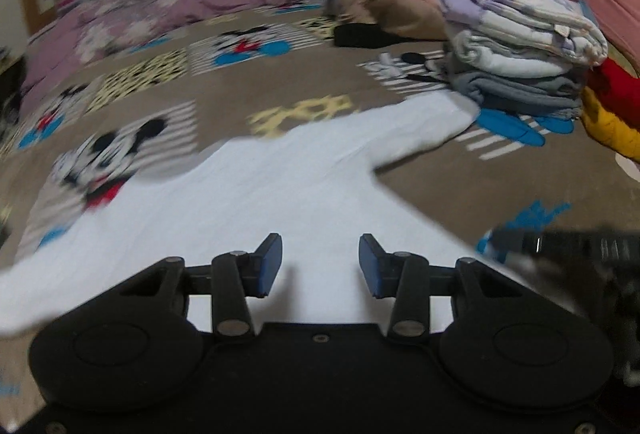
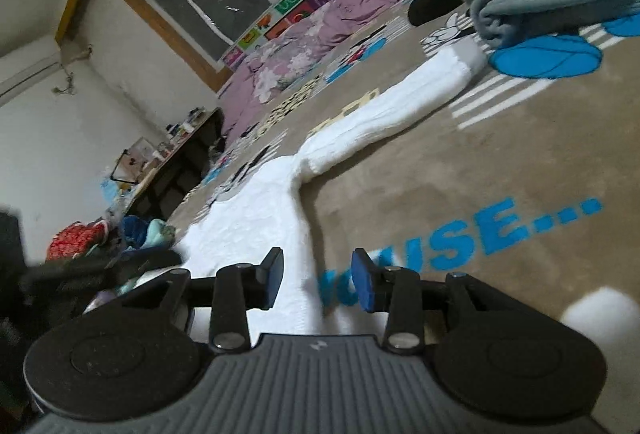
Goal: Fold clothes
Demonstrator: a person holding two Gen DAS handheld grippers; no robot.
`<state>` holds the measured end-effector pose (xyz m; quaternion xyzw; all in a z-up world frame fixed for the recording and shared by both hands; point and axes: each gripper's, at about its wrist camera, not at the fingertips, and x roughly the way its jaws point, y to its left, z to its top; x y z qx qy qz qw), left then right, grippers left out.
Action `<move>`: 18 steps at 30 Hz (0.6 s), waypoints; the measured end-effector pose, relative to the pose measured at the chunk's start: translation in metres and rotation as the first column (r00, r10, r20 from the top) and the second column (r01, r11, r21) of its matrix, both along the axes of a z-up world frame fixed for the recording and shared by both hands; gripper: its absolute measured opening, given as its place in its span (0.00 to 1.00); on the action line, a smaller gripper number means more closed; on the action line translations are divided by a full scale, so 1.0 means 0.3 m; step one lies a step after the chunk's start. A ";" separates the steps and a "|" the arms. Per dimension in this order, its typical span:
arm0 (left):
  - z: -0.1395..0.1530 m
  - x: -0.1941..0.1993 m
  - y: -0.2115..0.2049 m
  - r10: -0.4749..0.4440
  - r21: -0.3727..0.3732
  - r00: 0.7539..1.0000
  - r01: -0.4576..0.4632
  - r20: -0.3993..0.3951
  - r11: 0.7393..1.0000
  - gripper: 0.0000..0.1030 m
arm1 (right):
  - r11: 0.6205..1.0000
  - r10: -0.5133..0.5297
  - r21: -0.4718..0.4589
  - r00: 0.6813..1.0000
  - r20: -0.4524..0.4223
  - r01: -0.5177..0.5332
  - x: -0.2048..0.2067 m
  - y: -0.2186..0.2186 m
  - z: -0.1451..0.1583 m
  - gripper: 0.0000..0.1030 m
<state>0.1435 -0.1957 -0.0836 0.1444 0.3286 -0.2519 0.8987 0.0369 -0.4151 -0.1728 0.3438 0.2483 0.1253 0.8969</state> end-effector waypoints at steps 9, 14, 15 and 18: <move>-0.045 0.147 -0.384 -0.181 0.128 0.983 0.180 0.003 0.975 0.40 | 0.986 0.117 -0.121 0.993 -0.005 -0.117 -0.007 0.045 0.017 0.43; -0.102 0.206 -0.573 -0.264 0.216 0.964 0.259 -0.007 0.941 0.40 | 0.980 0.137 -0.143 0.991 -0.010 -0.137 -0.016 0.033 0.015 0.42; -0.112 0.215 -0.601 -0.272 0.229 0.962 0.267 -0.010 0.936 0.40 | 0.980 0.139 -0.142 0.990 -0.010 -0.139 -0.018 0.028 0.014 0.42; -0.143 0.244 -0.674 -0.281 0.251 0.959 0.277 -0.022 0.927 0.40 | 0.978 0.153 -0.143 0.988 -0.014 -0.153 -0.019 0.032 0.008 0.43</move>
